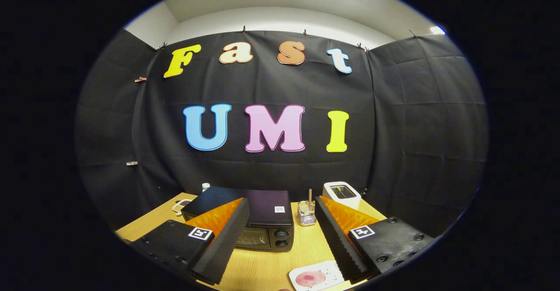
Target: Open the toaster oven, put the food inside, and close the toaster oven door.
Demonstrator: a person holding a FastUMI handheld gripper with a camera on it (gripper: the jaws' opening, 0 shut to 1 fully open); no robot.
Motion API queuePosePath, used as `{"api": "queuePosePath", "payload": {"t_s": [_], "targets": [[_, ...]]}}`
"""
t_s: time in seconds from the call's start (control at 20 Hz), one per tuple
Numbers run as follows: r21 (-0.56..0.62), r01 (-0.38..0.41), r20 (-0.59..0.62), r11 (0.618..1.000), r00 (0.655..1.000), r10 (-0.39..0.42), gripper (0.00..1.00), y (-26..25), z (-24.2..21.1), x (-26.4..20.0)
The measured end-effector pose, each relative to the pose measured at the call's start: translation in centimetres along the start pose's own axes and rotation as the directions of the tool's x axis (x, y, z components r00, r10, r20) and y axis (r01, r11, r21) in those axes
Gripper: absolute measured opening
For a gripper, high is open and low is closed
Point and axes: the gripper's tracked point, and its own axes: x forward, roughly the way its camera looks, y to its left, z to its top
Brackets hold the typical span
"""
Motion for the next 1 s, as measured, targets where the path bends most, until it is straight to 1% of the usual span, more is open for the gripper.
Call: {"api": "queuePosePath", "payload": {"t_s": [0.2,0.4,0.55,0.75,0.9,1.0], "targets": [[0.006,-0.010,-0.033,1.000,0.999,0.010,0.98,1.2,-1.2,0.9],[0.012,-0.033,-0.072,0.999,0.997,0.033,0.98,3.6,-2.4,2.4],[0.029,-0.060,-0.104,0.998,0.993,0.062,0.98,6.6,-3.8,4.1],[0.015,-0.083,-0.156,0.996,0.984,0.084,0.98,10.4,-6.8,6.8],[0.006,-0.057,-0.194,0.998,0.979,0.057,0.98,12.0,-9.3,8.8],[0.020,-0.042,-0.235,0.999,0.971,0.045,0.98,13.3,-11.3,10.0]]}}
